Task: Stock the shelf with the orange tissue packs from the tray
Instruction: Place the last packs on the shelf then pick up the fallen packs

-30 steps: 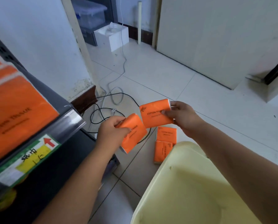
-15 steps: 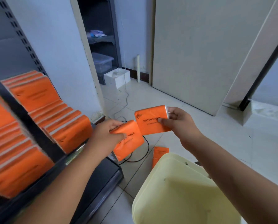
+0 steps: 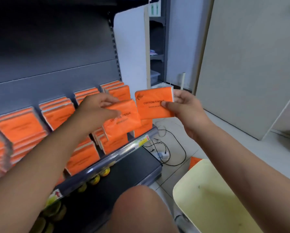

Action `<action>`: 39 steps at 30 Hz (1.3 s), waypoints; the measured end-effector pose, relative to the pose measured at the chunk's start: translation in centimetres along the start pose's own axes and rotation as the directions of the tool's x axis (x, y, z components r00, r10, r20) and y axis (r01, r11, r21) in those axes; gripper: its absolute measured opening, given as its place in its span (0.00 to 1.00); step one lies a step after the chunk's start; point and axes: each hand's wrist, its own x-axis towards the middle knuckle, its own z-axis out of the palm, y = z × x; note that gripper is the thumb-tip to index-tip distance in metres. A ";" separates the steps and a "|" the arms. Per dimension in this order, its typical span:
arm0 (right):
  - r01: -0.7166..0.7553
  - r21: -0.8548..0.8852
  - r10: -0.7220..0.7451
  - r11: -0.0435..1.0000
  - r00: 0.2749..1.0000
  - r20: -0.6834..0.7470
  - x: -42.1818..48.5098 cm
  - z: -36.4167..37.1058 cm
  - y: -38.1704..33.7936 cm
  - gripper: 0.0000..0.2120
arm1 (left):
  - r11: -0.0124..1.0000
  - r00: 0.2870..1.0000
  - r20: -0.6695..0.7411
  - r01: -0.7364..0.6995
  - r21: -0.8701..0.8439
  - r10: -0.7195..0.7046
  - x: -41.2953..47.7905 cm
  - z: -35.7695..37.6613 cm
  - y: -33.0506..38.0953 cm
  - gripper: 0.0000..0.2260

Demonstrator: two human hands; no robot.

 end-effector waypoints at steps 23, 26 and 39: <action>-0.100 0.155 0.044 0.983 0.942 0.331 -1.9 29.7 6.6 0.17 | 0.948 0.811 -0.585 0.187 0.257 -0.001 -10.1 -23.2 -11.1 0.17; -0.090 0.206 0.020 0.974 0.947 0.319 0.0 31.3 8.2 0.17 | 0.908 0.748 -0.654 0.189 0.375 0.114 -9.4 -23.6 -13.9 0.17; 0.146 0.223 -0.195 0.964 0.957 0.216 7.3 34.1 10.7 0.18 | 0.767 0.818 -0.522 0.168 0.619 0.243 -2.8 -24.4 -19.7 0.18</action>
